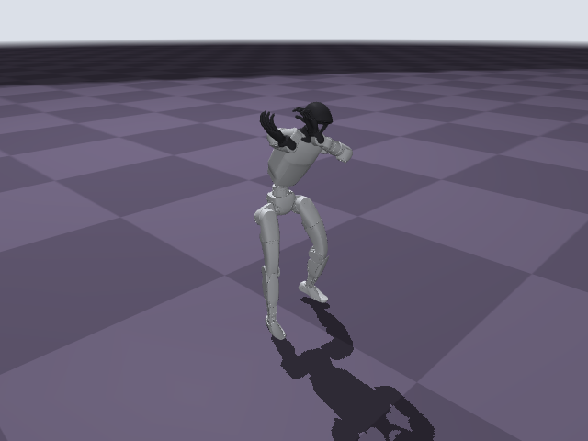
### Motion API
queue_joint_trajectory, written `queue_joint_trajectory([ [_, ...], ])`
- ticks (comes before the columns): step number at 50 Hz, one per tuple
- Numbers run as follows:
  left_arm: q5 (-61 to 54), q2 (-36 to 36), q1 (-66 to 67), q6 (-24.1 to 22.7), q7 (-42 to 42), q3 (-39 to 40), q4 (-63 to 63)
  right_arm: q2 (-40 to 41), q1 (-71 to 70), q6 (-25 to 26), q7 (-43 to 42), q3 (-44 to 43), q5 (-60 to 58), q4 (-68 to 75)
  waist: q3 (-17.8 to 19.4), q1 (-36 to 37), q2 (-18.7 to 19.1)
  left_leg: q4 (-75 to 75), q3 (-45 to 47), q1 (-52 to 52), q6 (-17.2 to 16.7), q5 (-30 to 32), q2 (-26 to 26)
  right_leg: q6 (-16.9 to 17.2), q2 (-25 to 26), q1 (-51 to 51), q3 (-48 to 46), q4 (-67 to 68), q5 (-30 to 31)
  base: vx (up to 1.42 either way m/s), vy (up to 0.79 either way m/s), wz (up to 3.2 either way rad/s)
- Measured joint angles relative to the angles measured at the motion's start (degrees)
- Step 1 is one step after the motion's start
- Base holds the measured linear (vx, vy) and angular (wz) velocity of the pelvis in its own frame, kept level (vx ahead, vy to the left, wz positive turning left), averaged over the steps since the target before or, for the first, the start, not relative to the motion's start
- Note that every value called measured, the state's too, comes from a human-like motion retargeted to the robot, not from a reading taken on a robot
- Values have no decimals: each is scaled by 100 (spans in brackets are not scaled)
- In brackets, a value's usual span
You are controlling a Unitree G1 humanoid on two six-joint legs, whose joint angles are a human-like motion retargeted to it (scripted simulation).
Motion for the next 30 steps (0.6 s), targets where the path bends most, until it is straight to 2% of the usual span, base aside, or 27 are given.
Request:
queue_joint_trajectory([
  [2,-746,-86,-29,-129,-295,111,488,455,620,0,0,0,0,1386,152,156,-48,-658,351,-327,135,-19,124,0,26,-407,52,-39,110,-11,1,-27],
  [5,-1758,-163,533,-195,-474,689,1143,1601,727,0,0,0,0,667,189,284,219,-1912,642,-587,142,222,234,0,182,-914,161,-114,285,-11,8,-55],
  [8,-2858,-8,1323,-290,-713,1694,1817,2572,1267,0,0,0,0,614,228,271,602,-3051,483,-724,-28,1100,141,0,302,-1395,276,-157,425,-11,16,-59],
  [10,-3492,10,1836,-304,-757,2112,2276,3311,1747,0,0,0,0,625,245,197,707,-3518,446,-978,-54,1569,68,0,308,-1817,321,-244,564,-13,17,-24],
  [14,-4956,82,2863,-377,-708,2496,3253,4844,2940,0,0,-49,0,946,245,-50,743,-4102,569,-1721,-122,2052,-93,0,227,-2785,347,-398,923,-12,14,7],
  [17,-5844,137,3483,-300,-772,2252,3959,5731,3810,0,0,-22,0,1254,245,-99,672,-4285,540,-2435,-144,2351,-208,0,161,-3554,342,-426,1224,-5,15,16],
  [20,-6372,176,3846,-220,-887,1775,4507,6279,4463,0,0,0,0,1525,245,-54,623,-4260,492,-3243,-116,2524,-279,0,91,-4381,257,-331,1451,-1,12,18],
  [22,-6569,160,3975,-224,-961,1478,4717,6463,4731,0,0,0,0,1705,245,-21,665,-4177,438,-3811,-134,2587,-294,0,53,-4929,150,-236,1554,-1,7,26],
  [25,-6945,56,3836,-473,-1028,776,4949,6614,4753,0,0,0,0,1873,245,69,649,-4080,358,-4730,-177,2704,-333,0,4,-5797,-39,-130,1719,-5,5,36],
  [27,-7129,10,3745,-505,-1044,729,5124,6658,4794,0,0,0,0,1959,245,21,774,-4052,327,-5189,-178,2749,-373,0,-26,-6234,-120,-75,1792,-1,8,25],
  [30,-7159,-89,3485,-279,-1269,475,5370,6682,4749,0,0,0,0,1977,245,45,872,-4060,280,-5723,-178,2782,-453,0,-102,-6757,-204,-4,1840,3,9,25],
])
